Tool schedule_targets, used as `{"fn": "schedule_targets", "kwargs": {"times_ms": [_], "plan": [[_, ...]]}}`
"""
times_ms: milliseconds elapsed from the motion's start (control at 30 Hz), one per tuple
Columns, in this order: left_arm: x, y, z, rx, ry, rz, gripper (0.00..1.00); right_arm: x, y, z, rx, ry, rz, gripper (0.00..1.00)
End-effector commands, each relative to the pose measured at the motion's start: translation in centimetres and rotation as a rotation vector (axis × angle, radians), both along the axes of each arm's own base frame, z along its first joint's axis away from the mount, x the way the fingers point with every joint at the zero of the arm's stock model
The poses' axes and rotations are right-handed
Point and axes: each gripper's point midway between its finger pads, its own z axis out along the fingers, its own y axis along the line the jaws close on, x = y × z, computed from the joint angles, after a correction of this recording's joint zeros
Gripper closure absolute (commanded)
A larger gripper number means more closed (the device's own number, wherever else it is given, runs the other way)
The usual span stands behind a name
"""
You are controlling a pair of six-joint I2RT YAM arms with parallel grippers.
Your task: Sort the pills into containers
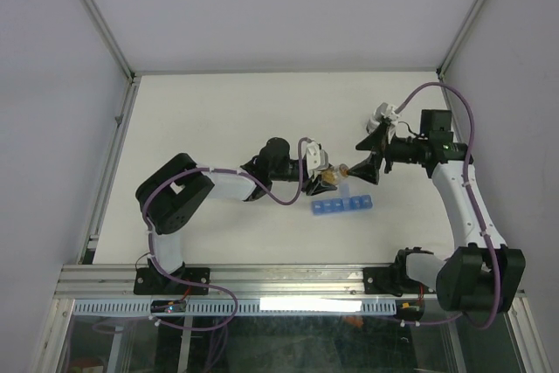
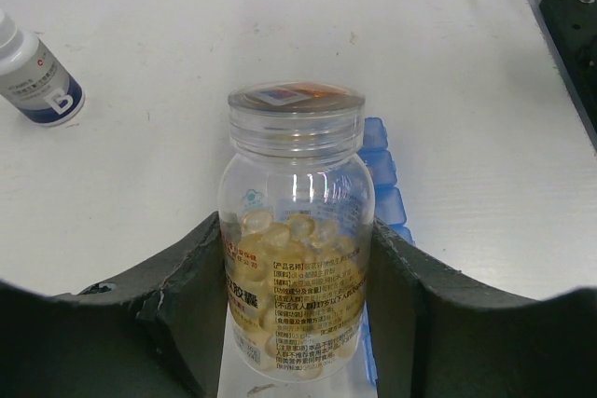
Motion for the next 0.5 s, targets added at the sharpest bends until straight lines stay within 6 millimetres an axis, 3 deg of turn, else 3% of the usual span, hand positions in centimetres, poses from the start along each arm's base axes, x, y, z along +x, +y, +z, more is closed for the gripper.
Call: {"fn": "schedule_targets", "kwargs": {"times_ms": [0, 467], "plan": [[1.1, 0.0, 4.9, -0.120, -0.068, 0.057, 1.00, 0.9, 0.9, 1.3, 0.114, 0.166, -0.041, 0.04], [1.8, -0.3, 4.7, -0.107, -0.041, 0.083, 1.00, 2.5, 1.9, -3.4, -0.057, 0.275, -0.130, 0.17]]}}
